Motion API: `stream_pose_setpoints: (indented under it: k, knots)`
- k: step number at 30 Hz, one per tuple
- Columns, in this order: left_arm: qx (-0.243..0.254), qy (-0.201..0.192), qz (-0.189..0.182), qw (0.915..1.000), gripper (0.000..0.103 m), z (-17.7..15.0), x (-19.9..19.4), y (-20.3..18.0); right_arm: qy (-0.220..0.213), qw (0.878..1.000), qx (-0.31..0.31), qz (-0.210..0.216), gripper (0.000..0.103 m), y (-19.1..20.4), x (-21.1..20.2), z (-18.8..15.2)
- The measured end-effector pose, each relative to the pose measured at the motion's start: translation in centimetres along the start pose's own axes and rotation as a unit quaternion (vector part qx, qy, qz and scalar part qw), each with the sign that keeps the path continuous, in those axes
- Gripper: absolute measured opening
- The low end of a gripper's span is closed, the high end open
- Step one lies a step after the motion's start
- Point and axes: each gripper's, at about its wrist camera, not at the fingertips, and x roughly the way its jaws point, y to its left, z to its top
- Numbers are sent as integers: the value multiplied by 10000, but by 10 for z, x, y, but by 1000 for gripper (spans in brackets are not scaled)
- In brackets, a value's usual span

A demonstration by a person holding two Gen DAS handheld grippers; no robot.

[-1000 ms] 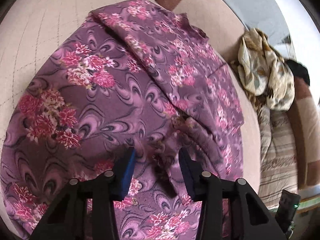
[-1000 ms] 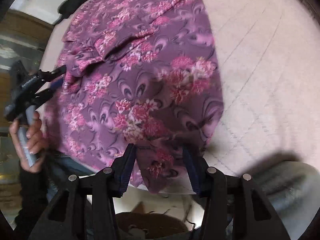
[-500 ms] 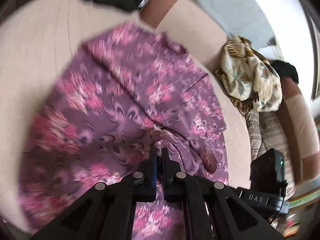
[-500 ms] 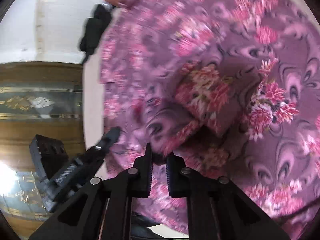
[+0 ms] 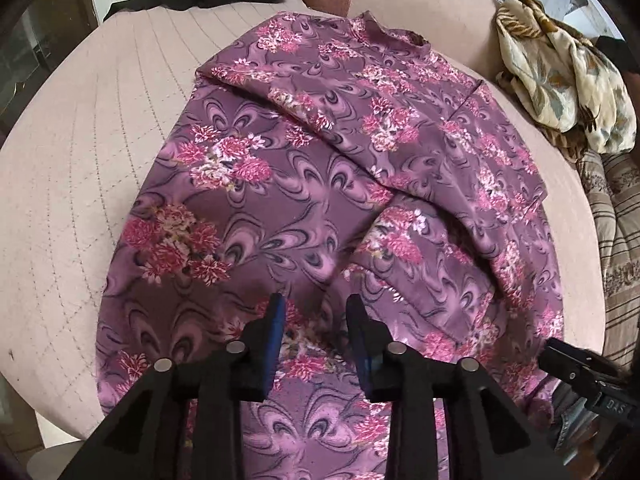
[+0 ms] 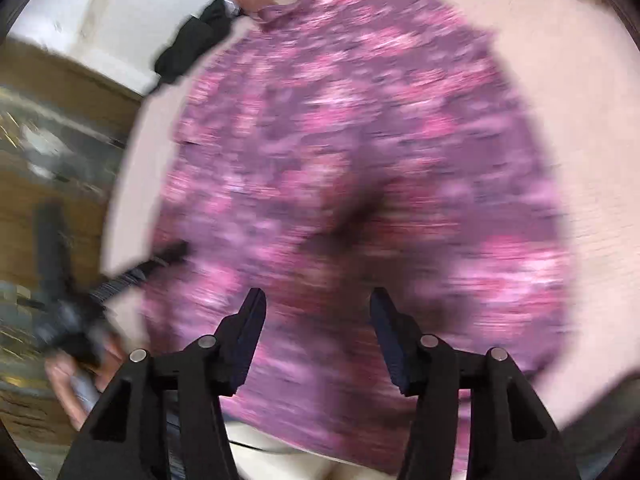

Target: Fold small clothes

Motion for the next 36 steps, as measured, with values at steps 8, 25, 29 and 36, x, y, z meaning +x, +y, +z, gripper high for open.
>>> stream_pose_setpoints:
  k: [8,25,29,36]
  knots:
    - [-46,-461,-195,9987,48,-28,-28,3,829,9923,55,-921,53,-42,-20,-44]
    - [-1196,-817,-559,9879,62,-57,-62,62,-416,9918,682,994,60,-33,-14,17]
    - [-1442,-917,-444,9843,62,-58,-58,82,-234,9877,1149,1033,60,-32,33,62]
    - [-1300,-901,-514,9861,62,-51,-43,74,-351,9930,987,536,12,-18,63,75]
